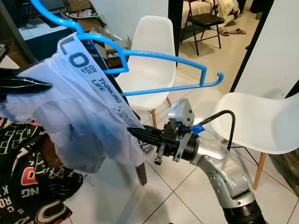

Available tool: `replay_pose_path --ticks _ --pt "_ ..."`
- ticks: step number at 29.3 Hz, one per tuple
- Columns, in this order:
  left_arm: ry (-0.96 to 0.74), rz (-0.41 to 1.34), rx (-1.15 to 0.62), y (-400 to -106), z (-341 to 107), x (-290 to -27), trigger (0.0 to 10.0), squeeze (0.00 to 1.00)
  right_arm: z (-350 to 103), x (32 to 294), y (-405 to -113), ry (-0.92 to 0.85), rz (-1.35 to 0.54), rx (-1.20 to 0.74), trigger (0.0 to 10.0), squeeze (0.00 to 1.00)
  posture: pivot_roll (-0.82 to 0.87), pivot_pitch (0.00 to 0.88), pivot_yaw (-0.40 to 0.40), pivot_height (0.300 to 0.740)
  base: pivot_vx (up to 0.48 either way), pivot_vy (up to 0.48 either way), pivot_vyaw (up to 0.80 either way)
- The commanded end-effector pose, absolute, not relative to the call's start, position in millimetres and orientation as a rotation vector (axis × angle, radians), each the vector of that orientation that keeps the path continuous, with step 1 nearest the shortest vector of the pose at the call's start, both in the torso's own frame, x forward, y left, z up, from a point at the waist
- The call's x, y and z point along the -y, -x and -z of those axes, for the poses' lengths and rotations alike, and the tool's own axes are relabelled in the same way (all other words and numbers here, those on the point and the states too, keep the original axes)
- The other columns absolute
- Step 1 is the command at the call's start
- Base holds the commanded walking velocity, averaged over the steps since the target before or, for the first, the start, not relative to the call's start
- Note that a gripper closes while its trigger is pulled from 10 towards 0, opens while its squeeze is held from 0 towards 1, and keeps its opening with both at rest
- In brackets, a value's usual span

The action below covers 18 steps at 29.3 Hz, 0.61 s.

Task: Hang hanger

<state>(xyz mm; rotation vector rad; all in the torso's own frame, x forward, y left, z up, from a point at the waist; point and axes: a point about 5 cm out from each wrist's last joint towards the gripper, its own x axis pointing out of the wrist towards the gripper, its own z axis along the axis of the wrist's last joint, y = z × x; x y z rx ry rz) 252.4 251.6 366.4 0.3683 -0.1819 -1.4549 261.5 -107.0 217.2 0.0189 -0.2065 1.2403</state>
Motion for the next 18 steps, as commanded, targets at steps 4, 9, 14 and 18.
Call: replay_pose_path --ticks 4,9,14,18 --pt "-0.407 1.433 0.216 -249.6 -376.1 -254.8 0.0 0.00 -224.8 109.6 -266.9 -0.064 -1.201 0.243 0.0 0.00 0.06 0.103 0.037 0.740 0.000 0.000 0.00" --pt "-0.414 1.428 0.237 -250.7 -377.7 -253.4 0.0 0.00 -233.7 106.4 -266.8 -0.122 -1.210 0.292 0.0 0.00 0.06 0.090 0.032 0.740 0.000 0.000 0.00" --pt "-0.422 1.413 0.270 -251.9 -381.7 -253.0 0.0 0.00 -252.0 108.8 -273.1 -0.218 -1.166 0.384 0.0 0.00 0.05 0.077 0.028 0.740 0.000 0.000 0.00" --pt "-0.430 1.396 0.290 -252.9 -384.3 -253.2 0.0 0.00 -258.4 111.0 -273.1 -0.241 -1.177 0.418 0.0 0.00 0.05 0.072 0.026 0.740 0.000 0.000 0.00"
